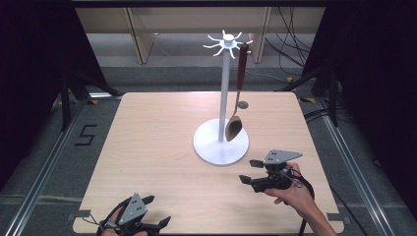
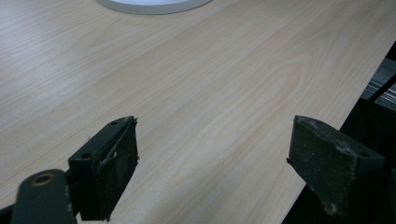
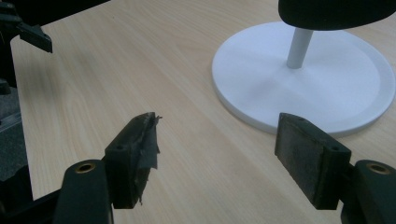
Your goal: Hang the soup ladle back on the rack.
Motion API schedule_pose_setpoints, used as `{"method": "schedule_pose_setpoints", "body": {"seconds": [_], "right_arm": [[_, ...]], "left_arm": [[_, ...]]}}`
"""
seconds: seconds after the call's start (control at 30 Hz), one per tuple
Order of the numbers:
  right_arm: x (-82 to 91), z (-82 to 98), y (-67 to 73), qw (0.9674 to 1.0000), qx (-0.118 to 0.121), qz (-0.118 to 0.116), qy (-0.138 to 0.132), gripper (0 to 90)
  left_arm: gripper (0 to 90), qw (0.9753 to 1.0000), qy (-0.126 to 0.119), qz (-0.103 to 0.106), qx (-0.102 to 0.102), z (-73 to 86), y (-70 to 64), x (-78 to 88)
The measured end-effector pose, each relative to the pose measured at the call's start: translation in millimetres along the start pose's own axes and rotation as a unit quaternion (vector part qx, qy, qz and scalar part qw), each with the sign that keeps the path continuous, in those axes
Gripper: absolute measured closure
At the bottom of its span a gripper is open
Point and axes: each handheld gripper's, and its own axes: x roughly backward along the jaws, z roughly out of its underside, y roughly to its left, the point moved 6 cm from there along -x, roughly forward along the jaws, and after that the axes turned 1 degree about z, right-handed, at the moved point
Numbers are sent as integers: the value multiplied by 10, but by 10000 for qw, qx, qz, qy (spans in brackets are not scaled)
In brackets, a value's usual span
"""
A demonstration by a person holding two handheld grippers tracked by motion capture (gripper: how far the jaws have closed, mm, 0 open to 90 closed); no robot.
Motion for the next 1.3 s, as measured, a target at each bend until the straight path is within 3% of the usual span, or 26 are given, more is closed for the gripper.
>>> {"method": "schedule_pose_setpoints", "body": {"seconds": [0.07, 0.13, 0.17, 0.2, 0.23, 0.27, 0.3, 0.33, 0.43, 0.47, 0.5, 0.53, 0.6, 0.63, 0.77, 0.8, 0.83, 0.87, 0.9, 0.93, 0.97, 1.07, 1.1, 1.17, 1.2, 1.3], "right_arm": [[3, 11, -9, 10000, 85, 30, -24, 306], [-1, 30, -3, 10000, 14, 71, -22, 305], [-1, 39, 6, 10000, 24, 37, 9, 303], [-2, 43, 3, 10000, 50, 41, 3, 302], [8, 54, 23, 10000, -55, 33, 30, 303], [-3, 51, 4, 9999, 67, 56, -54, 302], [1, 63, 14, 10000, 31, 1, 10, 301], [11, 77, 35, 9999, -93, 13, 55, 301], [8, 82, 13, 10000, 49, -15, 9, 301], [17, 91, 7, 9999, 4, 83, -99, 299], [20, 103, 29, 9999, -86, 40, -95, 298], [24, 106, 10, 9999, 9, 65, -127, 296], [35, 119, 36, 9999, -124, -6, -103, 293], [41, 136, 22, 9998, -115, 72, -125, 289], [48, 162, 33, 9999, -48, 3, -140, 281], [58, 170, 47, 9998, -128, 44, -178, 276], [74, 181, 51, 9997, -81, 19, -212, 261], [74, 181, 51, 9997, -81, 19, -212, 261], [85, 197, 76, 9996, -226, 31, -181, 252], [83, 191, 50, 9995, -40, 83, -296, 244], [94, 212, 87, 9993, -276, 57, -230, 237], [114, 259, 89, 9994, -282, -3, -223, 203], [124, 262, 60, 9994, -163, 97, -275, 202], [141, 299, 85, 9993, -335, 37, -190, 203], [131, 309, 59, 9994, -236, 47, -230, 203], [144, 337, 68, 9993, -328, 47, -190, 203]], "left_arm": [[151, 9999, -3, -19, -124, -9, 18, 4], [151, 10000, -27, -39, -22, -7, 6, 0], [151, 9999, -4, -10, -128, -8, 15, 2], [151, 10000, -8, 8, -10, -1, -1, -3], [151, 10000, 19, -1, -32, 1, 3, 3], [151, 10000, -22, -45, -47, -8, 12, 2], [151, 10000, -15, -49, -35, -5, 9, 2], [151, 10000, -15, -49, -35, -5, 9, 2], [151, 10000, -25, -3, 15, -3, -1, -4], [151, 9997, -27, -35, -222, -16, 30, 2], [151, 9997, -27, -35, -222, -16, 30, 2], [151, 10000, 19, 0, -34, 1, 2, 3], [151, 10000, 7, -13, -13, -1, 2, 4], [151, 10000, -17, -37, -45, -6, 9, 2], [151, 10000, 18, -7, -25, 1, 3, 3], [151, 9999, -24, -36, -151, -12, 22, 2], [151, 10000, -20, -42, -42, -7, 10, 1], [151, 10000, -3, -15, -96, -7, 12, 3], [151, 10000, 21, 0, -36, 1, 2, 2], [151, 10000, -1, 12, 3, 1, -2, -3], [151, 10000, -3, -10, -8, -3, 2, 1], [151, 10000, 4, 5, -55, -1, 4, -2], [151, 9999, -30, -3, -169, -12, 21, -4], [151, 9998, -40, -6, -193, -16, 25, -5], [151, 9998, -29, -5, -193, -14, 23, -5], [151, 9999, -23, 1, -160, -10, 19, -4]]}}
